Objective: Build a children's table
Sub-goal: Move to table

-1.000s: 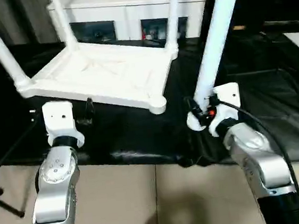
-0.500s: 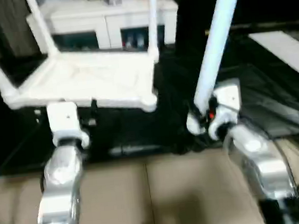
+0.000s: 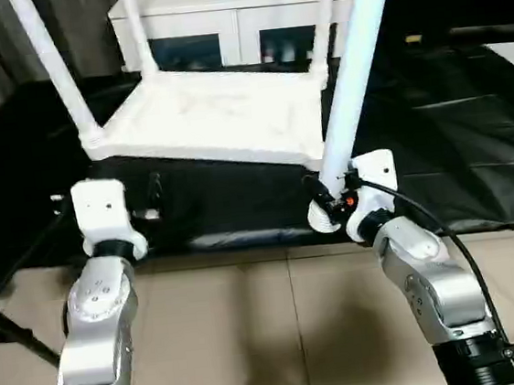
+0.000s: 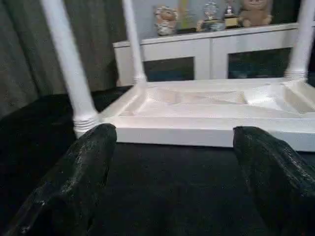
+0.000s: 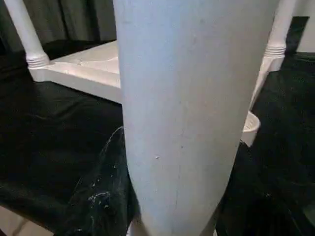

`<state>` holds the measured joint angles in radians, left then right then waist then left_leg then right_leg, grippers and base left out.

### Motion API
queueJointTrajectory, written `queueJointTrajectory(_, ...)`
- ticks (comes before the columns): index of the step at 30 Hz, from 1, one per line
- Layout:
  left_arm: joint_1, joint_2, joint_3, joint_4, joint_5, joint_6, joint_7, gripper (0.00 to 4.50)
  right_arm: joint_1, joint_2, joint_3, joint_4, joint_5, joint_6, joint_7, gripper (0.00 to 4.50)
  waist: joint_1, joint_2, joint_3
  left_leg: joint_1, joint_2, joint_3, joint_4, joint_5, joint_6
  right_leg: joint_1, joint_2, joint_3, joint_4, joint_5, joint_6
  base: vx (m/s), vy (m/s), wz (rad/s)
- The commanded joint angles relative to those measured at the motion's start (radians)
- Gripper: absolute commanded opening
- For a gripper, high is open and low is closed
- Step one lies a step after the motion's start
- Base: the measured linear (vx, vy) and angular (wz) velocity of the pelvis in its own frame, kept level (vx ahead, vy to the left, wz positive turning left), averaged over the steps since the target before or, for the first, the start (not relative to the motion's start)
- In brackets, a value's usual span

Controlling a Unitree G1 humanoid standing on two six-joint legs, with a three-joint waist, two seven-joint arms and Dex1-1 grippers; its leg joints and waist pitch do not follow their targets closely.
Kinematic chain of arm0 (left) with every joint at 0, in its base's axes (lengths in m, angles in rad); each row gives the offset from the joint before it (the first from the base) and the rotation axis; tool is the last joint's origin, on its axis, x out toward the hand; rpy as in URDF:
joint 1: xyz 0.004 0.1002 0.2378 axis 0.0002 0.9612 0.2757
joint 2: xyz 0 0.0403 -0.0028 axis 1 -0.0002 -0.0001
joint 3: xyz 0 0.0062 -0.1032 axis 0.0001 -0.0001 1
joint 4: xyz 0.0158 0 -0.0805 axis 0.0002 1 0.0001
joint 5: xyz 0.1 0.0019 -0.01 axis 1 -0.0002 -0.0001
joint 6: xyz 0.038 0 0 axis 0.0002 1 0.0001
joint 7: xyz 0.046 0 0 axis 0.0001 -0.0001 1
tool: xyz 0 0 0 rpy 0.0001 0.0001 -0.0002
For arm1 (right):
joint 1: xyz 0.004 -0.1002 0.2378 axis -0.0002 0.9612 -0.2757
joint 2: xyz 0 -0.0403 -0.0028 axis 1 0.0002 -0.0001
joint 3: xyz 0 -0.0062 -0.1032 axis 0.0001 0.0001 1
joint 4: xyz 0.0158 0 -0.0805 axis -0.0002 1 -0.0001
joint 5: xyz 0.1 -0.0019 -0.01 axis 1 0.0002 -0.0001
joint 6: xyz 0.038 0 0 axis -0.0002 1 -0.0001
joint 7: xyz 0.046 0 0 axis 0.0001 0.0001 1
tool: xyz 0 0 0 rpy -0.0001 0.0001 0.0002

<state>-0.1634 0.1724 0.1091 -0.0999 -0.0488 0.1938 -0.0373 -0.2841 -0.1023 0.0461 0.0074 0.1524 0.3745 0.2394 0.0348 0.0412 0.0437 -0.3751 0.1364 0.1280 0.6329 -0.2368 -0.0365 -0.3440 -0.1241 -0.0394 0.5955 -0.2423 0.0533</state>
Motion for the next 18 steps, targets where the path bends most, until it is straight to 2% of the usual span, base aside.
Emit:
queueJointTrajectory(1,-0.008,0.003,-0.014,-0.017,-0.008,0.000,-0.014,4.23,-0.013,-0.010,-0.018,-0.004,-0.010,-0.020,0.002,1.84,-0.019,0.007,-0.034,0.075,0.050,-0.026,-0.132,-0.729,-0.072,-0.004,0.004,-0.014,-0.108,-0.554,-0.075,0.000,0.000,0.00)
queueJointTrajectory(2,-0.009,0.002,-0.018,-0.020,-0.008,-0.001,-0.020,4.23,-0.015,-0.012,-0.015,-0.002,-0.008,-0.021,0.005,1.84,-0.019,0.010,-0.034,0.070,0.046,-0.025,-0.139,-0.696,-0.049,0.020,0.002,-0.018,-0.116,-0.559,-0.072,0.000,0.000,0.00)
queueJointTrajectory(3,-0.008,0.001,-0.020,-0.022,-0.011,-0.001,-0.025,4.23,-0.016,-0.014,-0.013,-0.002,-0.007,-0.021,0.006,1.84,-0.027,0.002,-0.035,0.060,0.043,-0.020,-0.142,-0.648,-0.030,0.044,0.000,-0.022,-0.125,-0.552,-0.068,0.051,-0.024,-0.18)
queueJointTrajectory(4,-0.007,0.001,-0.021,-0.023,-0.011,0.000,-0.027,4.23,-0.016,-0.014,-0.013,-0.002,-0.006,-0.021,0.007,1.84,-0.023,0.005,-0.038,0.058,0.042,-0.017,-0.146,-0.609,-0.016,0.055,-0.004,-0.017,-0.126,-0.535,-0.072,0.067,-0.025,-0.12)
queueJointTrajectory(5,-0.007,0.001,-0.023,-0.024,-0.010,0.002,-0.029,4.23,-0.016,-0.014,-0.013,-0.003,-0.006,-0.022,0.007,1.84,-0.027,0.002,-0.041,0.056,0.039,-0.007,-0.147,-0.543,0.006,0.065,-0.005,-0.016,-0.131,-0.503,-0.093,0.067,-0.025,-0.12)
queueJointTrajectory(6,-0.005,0.003,-0.029,-0.023,-0.008,0.007,-0.034,4.23,-0.015,-0.014,-0.012,-0.004,-0.006,-0.022,0.008,1.84,-0.030,0.008,-0.041,0.062,0.039,-0.001,-0.148,-0.510,0.022,0.064,-0.002,-0.016,-0.131,-0.479,-0.122,0.070,-0.030,0.00)
queueJointTrajectory(7,-0.004,0.003,-0.030,-0.023,-0.008,0.007,-0.035,4.23,-0.015,-0.014,-0.012,-0.004,-0.006,-0.022,0.008,1.84,-0.036,0.004,-0.040,0.062,0.040,0.000,-0.148,-0.501,0.029,0.067,0.001,-0.016,-0.130,-0.469,-0.135,0.092,-0.028,0.00)
queueJointTrajectory(8,-0.004,0.003,-0.032,-0.021,-0.009,0.007,-0.037,4.23,-0.015,-0.015,-0.011,-0.005,-0.007,-0.022,0.008,1.84,-0.039,0.003,-0.045,0.052,0.038,0.004,-0.146,-0.450,0.045,0.085,0.001,-0.014,-0.126,-0.436,-0.158,0.092,-0.028,0.00)
queueJointTrajectory(9,-0.002,0.002,-0.032,-0.020,-0.009,0.006,-0.039,4.23,-0.014,-0.015,-0.011,-0.005,-0.006,-0.022,0.009,1.84,-0.040,0.005,-0.053,0.049,0.035,0.008,-0.144,-0.384,0.067,0.095,0.004,-0.012,-0.122,-0.381,-0.179,0.106,-0.018,-0.02)
queueJointTrajectory(10,-0.002,0.001,-0.032,-0.020,-0.009,0.006,-0.039,4.23,-0.014,-0.016,-0.010,-0.005,-0.006,-0.022,0.009,1.84,-0.041,0.006,-0.057,0.048,0.034,0.009,-0.142,-0.347,0.080,0.099,0.006,-0.012,-0.119,-0.342,-0.191,0.123,-0.011,0.03)
queueJointTrajectory(11,0.000,-0.001,-0.030,-0.017,-0.012,0.003,-0.043,4.23,-0.014,-0.017,-0.010,-0.006,-0.006,-0.026,0.011,1.84,-0.043,0.010,-0.065,0.057,0.034,0.010,-0.137,-0.279,0.113,0.100,0.014,-0.016,-0.109,-0.258,-0.212,0.123,-0.011,0.03)
queueJointTrajectory(12,0.000,-0.001,-0.030,-0.017,-0.012,0.003,-0.043,4.23,-0.014,-0.017,-0.010,-0.006,-0.006,-0.026,0.011,1.84,-0.047,0.011,-0.068,0.071,0.034,0.009,-0.131,-0.224,0.154,0.096,0.021,-0.019,-0.096,-0.170,-0.238,0.167,-0.021,0.09)
queueJointTrajectory(13,0.004,-0.002,-0.030,-0.011,-0.014,0.000,-0.050,4.23,-0.013,-0.019,-0.010,-0.005,-0.007,-0.036,0.014,1.84,-0.049,0.011,-0.073,0.073,0.028,0.006,-0.121,-0.131,0.203,0.105,0.028,-0.021,-0.083,-0.078,-0.254,0.199,-0.018,0.07)
queueJointTrajectory(14,0.007,-0.001,-0.031,-0.007,-0.014,-0.001,-0.053,4.23,-0.013,-0.020,-0.010,-0.004,-0.008,-0.042,0.014,1.84,-0.049,0.012,-0.076,0.070,0.020,0.004,-0.113,-0.061,0.233,0.113,0.033,-0.024,-0.077,-0.035,-0.250,0.199,-0.018,0.07)
queueJointTrajectory(15,0.009,-0.001,-0.032,-0.005,-0.014,-0.003,-0.054,4.23,-0.013,-0.019,-0.011,-0.004,-0.008,-0.046,0.014,1.84,-0.045,0.015,-0.086,0.088,0.009,-0.001,-0.096,0.071,0.306,0.113,0.045,-0.027,-0.060,0.057,-0.229,0.204,-0.001,0.06)
queueJointTrajectory(16,0.014,0.001,-0.035,-0.001,-0.013,-0.007,-0.057,4.23,-0.013,-0.018,-0.013,-0.004,-0.006,-0.053,0.013,1.84,-0.047,0.014,-0.087,0.096,0.006,-0.011,-0.089,0.137,0.347,0.110,0.054,-0.030,-0.050,0.088,-0.208,0.209,-0.018,0.11)
queueJointTrajectory(17,0.017,0.003,-0.036,0.004,-0.013,-0.010,-0.060,4.23,-0.014,-0.015,-0.016,-0.004,-0.004,-0.059,0.012,1.84,-0.047,0.016,-0.092,0.133,0.005,-0.035,-0.075,0.273,0.420,0.088,0.071,-0.035,-0.023,0.122,-0.150,0.209,-0.018,0.11)
queueJointTrajectory(18,0.021,0.005,-0.038,0.008,-0.011,-0.013,-0.062,4.23,-0.014,-0.014,-0.018,-0.004,-0.004,-0.065,0.011,1.84,-0.069,0.022,-0.094,0.229,0.049,-0.099,-0.062,0.396,0.507,-0.019,0.072,-0.045,0.030,0.035,-0.079,0.198,-0.046,0.09)
